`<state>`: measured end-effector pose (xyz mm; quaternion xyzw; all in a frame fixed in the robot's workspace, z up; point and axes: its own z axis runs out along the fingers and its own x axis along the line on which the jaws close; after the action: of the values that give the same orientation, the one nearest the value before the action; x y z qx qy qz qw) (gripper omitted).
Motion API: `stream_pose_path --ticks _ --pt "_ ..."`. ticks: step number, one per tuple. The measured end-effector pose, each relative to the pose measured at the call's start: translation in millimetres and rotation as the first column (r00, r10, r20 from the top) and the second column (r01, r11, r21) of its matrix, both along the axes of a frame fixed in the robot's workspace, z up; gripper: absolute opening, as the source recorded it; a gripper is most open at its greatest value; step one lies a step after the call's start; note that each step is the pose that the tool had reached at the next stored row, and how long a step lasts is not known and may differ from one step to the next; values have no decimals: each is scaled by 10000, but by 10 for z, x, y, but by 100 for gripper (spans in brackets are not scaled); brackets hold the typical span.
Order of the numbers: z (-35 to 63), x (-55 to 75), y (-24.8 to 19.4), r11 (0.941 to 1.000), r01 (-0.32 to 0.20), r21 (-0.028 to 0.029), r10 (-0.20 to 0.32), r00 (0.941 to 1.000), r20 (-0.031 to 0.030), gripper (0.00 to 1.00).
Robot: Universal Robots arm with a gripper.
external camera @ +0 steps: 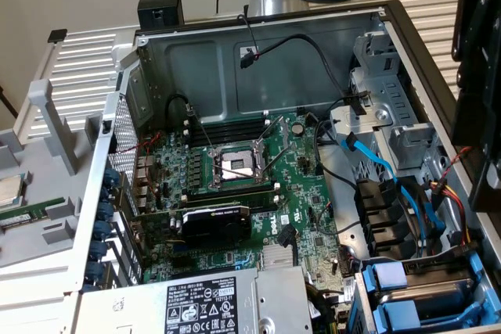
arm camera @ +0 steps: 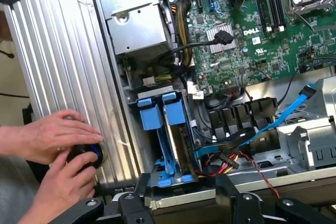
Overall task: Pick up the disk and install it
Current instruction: 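Insert the first disk wire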
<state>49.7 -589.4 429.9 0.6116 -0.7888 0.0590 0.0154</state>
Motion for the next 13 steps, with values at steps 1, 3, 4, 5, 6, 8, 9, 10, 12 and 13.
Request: stream_pose_path --ticks 1,3,4,5,6,8,9,10,12,13 --pt "0 0 0 10000 -1 0 1 10000 -1 61" --pt "0 0 0 10000 -1 -1 1 10000 -2 61" --pt "0 0 0 10000 -1 -1 1 10000 -2 61" --pt "0 1 -1 10000 -32 -1 32 10000 1 61" --pt "0 1 -2 9999 -163 0 163 9999 2 61" --pt "0 1 -1 9986 -527 -1 527 9986 3 61" --pt "1 0 -1 9975 -706 -2 706 9975 3 61" --pt "0 1 -1 9961 -886 0 886 9961 3 61" --pt "0 1 -1 9922 -1249 0 1249 9922 4 61" --pt "0 1 -1 9896 -1437 -1 1437 9896 4 61"
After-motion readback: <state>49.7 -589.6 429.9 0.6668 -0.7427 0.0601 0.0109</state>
